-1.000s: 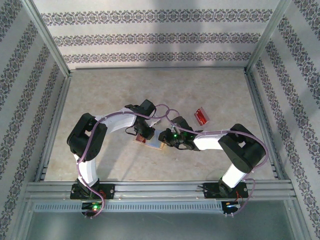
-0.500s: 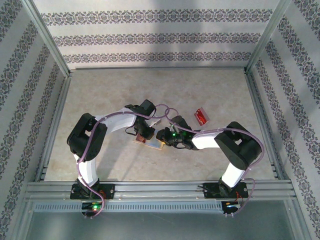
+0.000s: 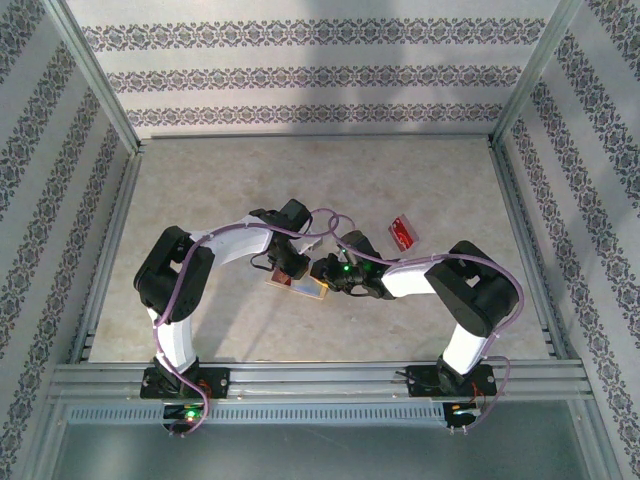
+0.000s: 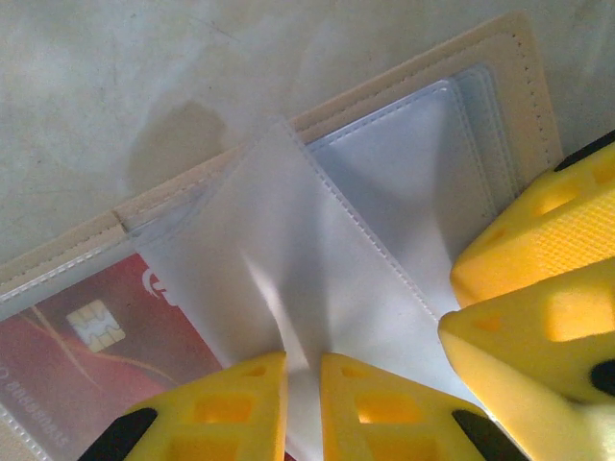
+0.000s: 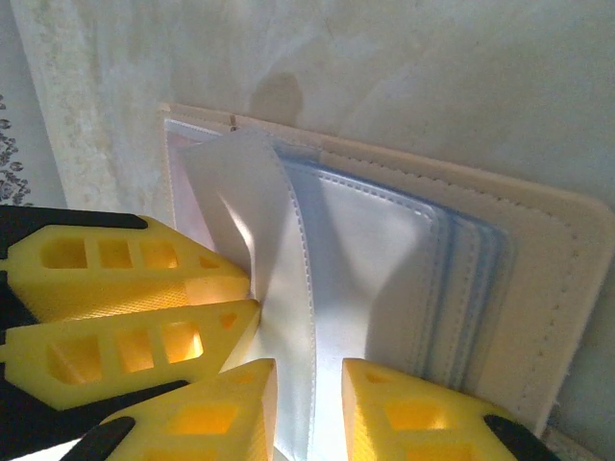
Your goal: Put the credit cards into the card holder
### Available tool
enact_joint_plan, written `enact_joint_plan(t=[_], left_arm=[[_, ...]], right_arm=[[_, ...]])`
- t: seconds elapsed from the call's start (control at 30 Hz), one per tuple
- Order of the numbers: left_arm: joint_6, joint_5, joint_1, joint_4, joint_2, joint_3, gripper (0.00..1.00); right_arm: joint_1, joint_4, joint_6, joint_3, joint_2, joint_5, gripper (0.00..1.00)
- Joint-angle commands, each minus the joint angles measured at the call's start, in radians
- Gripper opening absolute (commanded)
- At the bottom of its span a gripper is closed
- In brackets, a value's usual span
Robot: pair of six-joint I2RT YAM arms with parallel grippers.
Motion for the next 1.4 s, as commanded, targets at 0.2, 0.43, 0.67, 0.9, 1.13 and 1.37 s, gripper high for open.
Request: enact_joint_plan(t=[0.2,0.43,0.67,0.9,1.13,1.37], left_arm=[[0.015,-0.007,0.008,-0.006,-0.029,-0.025,0.17],[0.011,0.001,0.014,-0.004,-0.035,-0.025,0.17],[0.009,0.006,0.02,-0.002,-0.045,-0.029,0.17],[0.008,0.016,0.041,0.012,-0.055,-0.045,0.17],[0.006,0.028,0.049,0.022,-0.058,-0.054,0.17],[0.004,0.047,0.059,0.032,-0.063,-0.068,0.17]], right_arm=[[0.02,0.024,0.014,0.027,0.016,-0.02,0.23],[0.028,0.073,0.034,0.026,0.043,-0.033,0.15],[0.024,0.055,0.03,0.013,0.02,-0.015,0.22],[0.024,-0.046,-0.01,0.018,-0.056,0.01,0.26],[0.018,-0.052,-0.013,0.011,-0.063,0.014,0.26],[0.03,-0.039,-0.007,0.026,0.002,-0.002,0.26]])
